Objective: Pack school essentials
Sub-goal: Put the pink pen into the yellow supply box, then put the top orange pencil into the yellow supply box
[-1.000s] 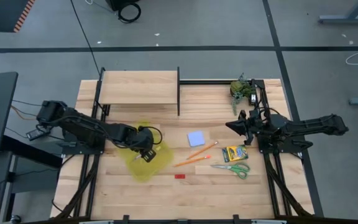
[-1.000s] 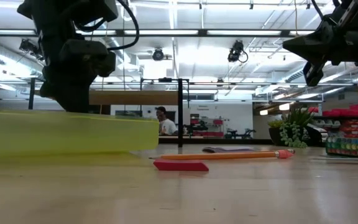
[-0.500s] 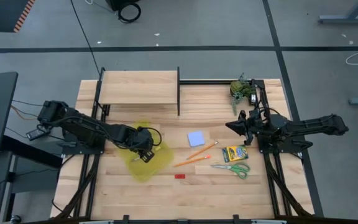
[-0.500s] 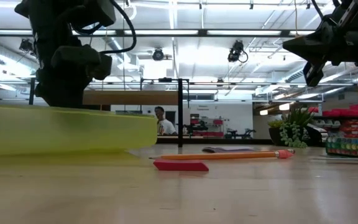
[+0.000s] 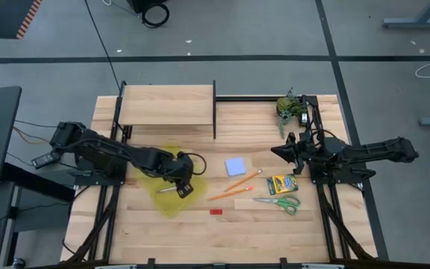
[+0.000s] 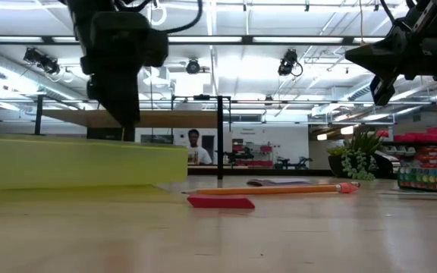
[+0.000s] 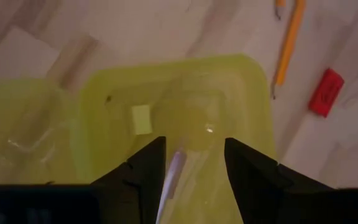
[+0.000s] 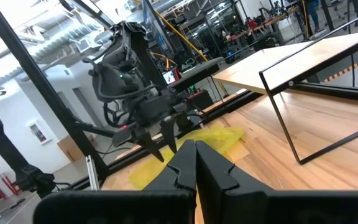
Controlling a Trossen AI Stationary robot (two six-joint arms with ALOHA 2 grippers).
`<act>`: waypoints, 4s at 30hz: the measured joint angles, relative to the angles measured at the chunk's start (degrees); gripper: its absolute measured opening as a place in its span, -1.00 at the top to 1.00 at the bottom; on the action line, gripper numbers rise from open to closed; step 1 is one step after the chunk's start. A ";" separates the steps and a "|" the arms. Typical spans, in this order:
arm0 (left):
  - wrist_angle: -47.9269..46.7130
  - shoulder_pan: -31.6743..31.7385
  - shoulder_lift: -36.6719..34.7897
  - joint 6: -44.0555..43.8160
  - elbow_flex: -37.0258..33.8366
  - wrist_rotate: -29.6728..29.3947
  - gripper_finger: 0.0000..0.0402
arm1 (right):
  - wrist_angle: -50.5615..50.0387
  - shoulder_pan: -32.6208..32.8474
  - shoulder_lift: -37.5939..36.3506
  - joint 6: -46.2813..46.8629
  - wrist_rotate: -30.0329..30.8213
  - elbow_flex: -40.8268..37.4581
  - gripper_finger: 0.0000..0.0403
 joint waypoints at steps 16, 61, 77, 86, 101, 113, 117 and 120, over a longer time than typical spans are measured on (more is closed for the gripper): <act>-0.34 -1.72 7.95 15.88 -1.39 7.75 0.39 | -0.02 -0.02 0.00 -0.01 0.00 0.00 0.95; -8.76 -1.80 11.31 6.68 3.38 3.06 -0.16 | -1.25 0.00 0.31 -0.02 0.00 0.00 0.95; -7.71 -0.43 11.20 9.47 15.00 1.51 0.06 | -1.24 0.00 0.31 -0.02 0.00 0.00 0.95; -5.62 1.21 14.67 8.27 20.15 1.98 0.06 | -1.22 0.01 0.28 -0.02 0.00 0.00 0.95; -5.93 2.95 33.53 16.57 40.34 1.15 0.12 | -1.82 -0.01 0.30 -0.01 0.00 0.00 0.95; 1.88 3.43 37.12 24.15 40.07 0.51 0.14 | -2.28 -0.02 0.28 0.00 0.00 0.00 0.95; 5.87 3.40 38.28 24.55 40.01 -0.14 0.14 | -2.78 -0.01 0.30 -0.02 0.00 0.00 0.95; 8.84 3.39 39.21 24.52 40.05 -1.12 0.15 | -2.92 -0.01 0.32 -0.02 0.00 0.02 0.95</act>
